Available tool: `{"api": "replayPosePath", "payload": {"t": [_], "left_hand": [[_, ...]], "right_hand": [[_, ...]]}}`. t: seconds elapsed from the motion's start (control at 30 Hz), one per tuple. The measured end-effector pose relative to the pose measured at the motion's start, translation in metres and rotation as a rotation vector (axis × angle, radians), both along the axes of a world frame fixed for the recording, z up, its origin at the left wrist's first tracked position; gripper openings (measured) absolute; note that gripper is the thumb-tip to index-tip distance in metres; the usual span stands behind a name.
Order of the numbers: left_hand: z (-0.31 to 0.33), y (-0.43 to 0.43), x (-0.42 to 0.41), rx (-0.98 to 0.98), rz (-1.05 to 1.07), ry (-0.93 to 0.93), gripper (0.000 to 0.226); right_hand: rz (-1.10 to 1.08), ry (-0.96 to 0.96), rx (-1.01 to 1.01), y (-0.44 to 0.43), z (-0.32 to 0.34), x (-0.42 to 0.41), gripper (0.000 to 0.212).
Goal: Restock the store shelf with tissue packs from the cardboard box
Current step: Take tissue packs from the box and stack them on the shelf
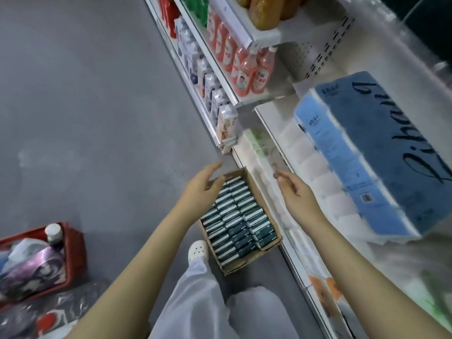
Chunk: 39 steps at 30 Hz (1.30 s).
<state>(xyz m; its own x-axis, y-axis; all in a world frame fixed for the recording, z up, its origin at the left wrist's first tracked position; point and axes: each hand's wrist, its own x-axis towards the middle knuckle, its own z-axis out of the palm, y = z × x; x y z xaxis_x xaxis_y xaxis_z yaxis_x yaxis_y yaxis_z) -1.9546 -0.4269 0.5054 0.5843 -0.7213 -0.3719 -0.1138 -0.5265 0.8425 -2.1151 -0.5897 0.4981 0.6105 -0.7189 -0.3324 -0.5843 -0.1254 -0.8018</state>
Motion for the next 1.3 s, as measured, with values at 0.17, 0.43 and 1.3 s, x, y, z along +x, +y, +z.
{"api": "replayPosePath", "payload": {"t": [0.17, 0.43, 1.3], "left_hand": [[-0.081, -0.012, 0.018, 0.122, 0.011, 0.094, 0.043], [-0.282, -0.044, -0.004, 0.354, 0.044, 0.243, 0.045], [-0.536, -0.067, -0.074, 0.494, -0.175, 0.341, 0.047]], "right_hand": [[-0.054, 0.164, 0.141, -0.017, -0.084, 0.015, 0.033], [0.071, 0.55, 0.243, -0.055, -0.303, 0.011, 0.039], [0.111, 0.872, 0.274, -0.1, -0.593, 0.015, 0.042]]}}
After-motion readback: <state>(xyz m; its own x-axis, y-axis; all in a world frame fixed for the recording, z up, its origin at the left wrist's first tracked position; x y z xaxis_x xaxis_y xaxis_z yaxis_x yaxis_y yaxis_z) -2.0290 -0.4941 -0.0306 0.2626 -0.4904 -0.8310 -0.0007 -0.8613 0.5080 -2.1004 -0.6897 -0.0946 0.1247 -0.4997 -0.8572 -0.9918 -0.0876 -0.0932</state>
